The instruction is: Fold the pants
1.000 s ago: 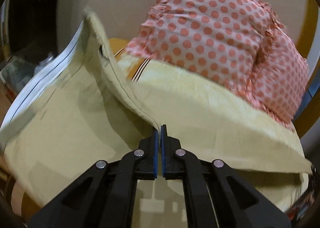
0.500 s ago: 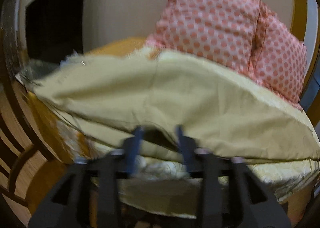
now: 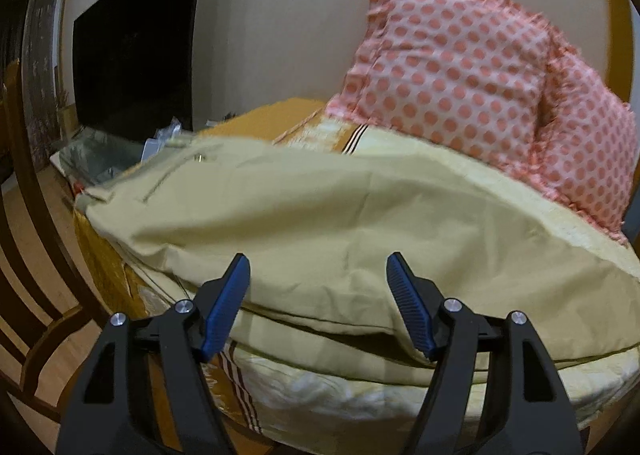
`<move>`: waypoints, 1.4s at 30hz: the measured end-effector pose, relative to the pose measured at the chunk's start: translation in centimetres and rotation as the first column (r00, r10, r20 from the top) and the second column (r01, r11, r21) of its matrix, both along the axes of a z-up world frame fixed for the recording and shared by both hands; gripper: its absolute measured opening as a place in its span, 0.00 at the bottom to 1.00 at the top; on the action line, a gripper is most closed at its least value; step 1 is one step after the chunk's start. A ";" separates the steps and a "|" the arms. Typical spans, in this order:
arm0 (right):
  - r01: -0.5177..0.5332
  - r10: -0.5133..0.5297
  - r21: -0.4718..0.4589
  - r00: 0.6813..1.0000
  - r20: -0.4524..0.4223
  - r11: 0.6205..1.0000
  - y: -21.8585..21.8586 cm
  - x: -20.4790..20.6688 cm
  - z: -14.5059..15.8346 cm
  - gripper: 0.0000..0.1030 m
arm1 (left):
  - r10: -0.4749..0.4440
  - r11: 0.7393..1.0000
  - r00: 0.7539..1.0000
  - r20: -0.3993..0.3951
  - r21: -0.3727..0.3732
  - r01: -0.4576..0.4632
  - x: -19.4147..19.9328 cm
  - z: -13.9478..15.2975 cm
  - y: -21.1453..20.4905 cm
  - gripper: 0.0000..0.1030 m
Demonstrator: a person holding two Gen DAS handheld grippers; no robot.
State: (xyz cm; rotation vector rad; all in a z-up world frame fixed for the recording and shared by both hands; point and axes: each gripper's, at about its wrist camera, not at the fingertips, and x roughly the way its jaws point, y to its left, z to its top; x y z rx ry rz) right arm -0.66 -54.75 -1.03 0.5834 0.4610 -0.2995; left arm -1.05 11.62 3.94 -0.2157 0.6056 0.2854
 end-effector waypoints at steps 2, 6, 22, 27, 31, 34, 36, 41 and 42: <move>-0.034 0.034 -0.021 0.999 -0.016 0.999 0.2 0.9 0.4 0.05 | 0.005 1.000 1.000 -0.005 -0.004 -0.005 0.0 -0.7 0.3 0.73; -0.147 0.151 -0.063 0.986 0.064 0.987 3.2 2.5 4.3 0.04 | -0.001 1.000 1.000 0.007 -0.012 0.001 -0.1 -0.9 0.6 0.78; -0.986 0.967 -0.084 0.160 -0.198 0.146 47.6 6.8 5.1 0.18 | 0.201 0.975 0.977 0.066 -0.114 -0.193 -3.3 -0.3 7.1 0.84; -0.956 0.960 -0.126 0.273 -0.060 0.264 44.4 5.3 6.4 0.54 | 0.220 0.963 0.974 0.045 -0.171 -0.210 -3.5 -1.3 9.7 0.85; -0.950 0.929 -0.020 0.308 -0.207 0.310 44.5 7.9 3.9 0.54 | 0.251 0.935 0.968 0.032 -0.267 -0.234 -3.4 -2.3 11.6 0.84; -0.948 0.931 -0.027 0.317 -0.178 0.318 43.5 7.5 3.7 0.54 | 0.274 0.916 0.961 0.022 -0.311 -0.254 -3.1 -2.6 12.8 0.83; -0.947 0.934 -0.008 0.317 -0.164 0.320 43.2 7.7 3.6 0.55 | 0.281 0.911 0.959 0.021 -0.319 -0.260 -2.7 -2.6 13.3 0.81; -0.950 0.940 0.003 0.310 -0.146 0.313 44.6 7.9 3.3 0.56 | 0.318 0.909 0.948 0.003 -0.285 -0.304 -1.6 -2.4 13.8 0.84; -0.951 0.941 0.002 0.307 -0.143 0.310 44.5 8.0 3.4 0.58 | 0.324 0.906 0.946 0.001 -0.287 -0.310 -1.6 -2.4 14.0 0.84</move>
